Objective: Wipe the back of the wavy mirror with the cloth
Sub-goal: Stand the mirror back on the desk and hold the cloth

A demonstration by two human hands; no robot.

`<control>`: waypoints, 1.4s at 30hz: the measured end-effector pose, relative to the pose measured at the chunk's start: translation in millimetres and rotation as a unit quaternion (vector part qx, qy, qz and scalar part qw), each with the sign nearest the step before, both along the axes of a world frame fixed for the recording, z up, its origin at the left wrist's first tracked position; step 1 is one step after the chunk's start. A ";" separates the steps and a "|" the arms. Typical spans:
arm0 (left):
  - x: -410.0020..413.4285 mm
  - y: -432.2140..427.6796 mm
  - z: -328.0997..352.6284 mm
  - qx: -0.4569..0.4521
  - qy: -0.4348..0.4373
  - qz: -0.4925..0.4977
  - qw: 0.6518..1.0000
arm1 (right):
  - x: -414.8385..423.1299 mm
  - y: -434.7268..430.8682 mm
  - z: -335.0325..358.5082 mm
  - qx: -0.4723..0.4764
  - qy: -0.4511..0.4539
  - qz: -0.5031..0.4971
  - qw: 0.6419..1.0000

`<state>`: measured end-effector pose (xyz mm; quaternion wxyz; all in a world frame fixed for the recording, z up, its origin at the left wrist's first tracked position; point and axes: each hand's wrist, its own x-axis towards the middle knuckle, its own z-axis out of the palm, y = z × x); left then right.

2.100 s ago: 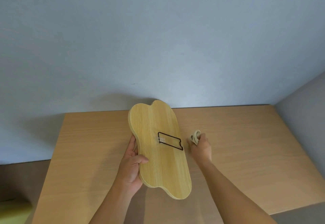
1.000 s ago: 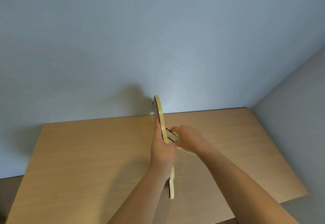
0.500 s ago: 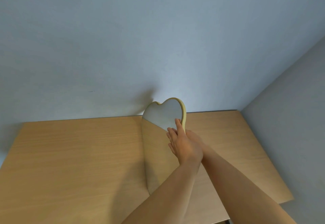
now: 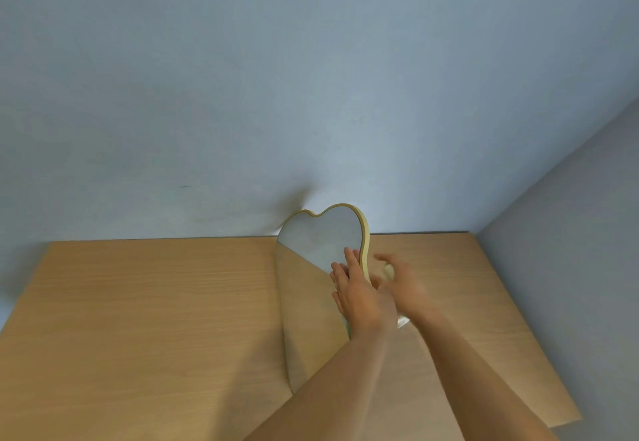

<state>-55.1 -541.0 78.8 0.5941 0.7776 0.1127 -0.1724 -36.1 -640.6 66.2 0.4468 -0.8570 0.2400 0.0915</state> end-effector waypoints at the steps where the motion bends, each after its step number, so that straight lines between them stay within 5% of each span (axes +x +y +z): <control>1: -0.5 6.0 -1.1 -0.015 -0.004 0.005 1.000 | -2.5 -11.0 9.6 -0.028 -0.037 -0.018 0.999; 3: -0.3 22.4 1.2 -0.060 -0.013 0.035 0.998 | -10.7 -22.4 33.0 -0.041 -0.125 -0.115 0.985; 5: 1.6 44.9 10.4 -0.167 0.009 0.065 0.984 | -17.5 -19.7 63.1 0.057 -0.198 -0.171 0.964; 8: 7.9 83.3 31.3 -0.327 0.037 0.046 0.943 | -14.5 12.0 97.6 0.253 -0.236 -0.146 0.927; 12: 22.9 140.8 61.9 -0.420 0.016 0.027 0.907 | 5.6 90.4 115.8 0.330 -0.218 -0.065 0.916; 16: 41.8 211.4 63.7 -0.321 -0.051 0.095 0.941 | 35.1 176.4 106.9 0.365 -0.172 -0.031 0.914; 23: 63.7 348.1 26.4 -0.242 -0.058 0.211 0.945 | 82.8 310.0 65.6 0.397 -0.072 0.016 0.915; 32: 97.8 487.6 -44.8 -0.164 -0.014 0.243 0.956 | 123.9 446.9 -15.4 0.301 -0.043 0.068 0.950; 42: 133.6 541.3 -141.0 -0.026 0.068 0.252 0.965 | 157.4 515.6 -118.5 0.155 -0.002 0.083 0.984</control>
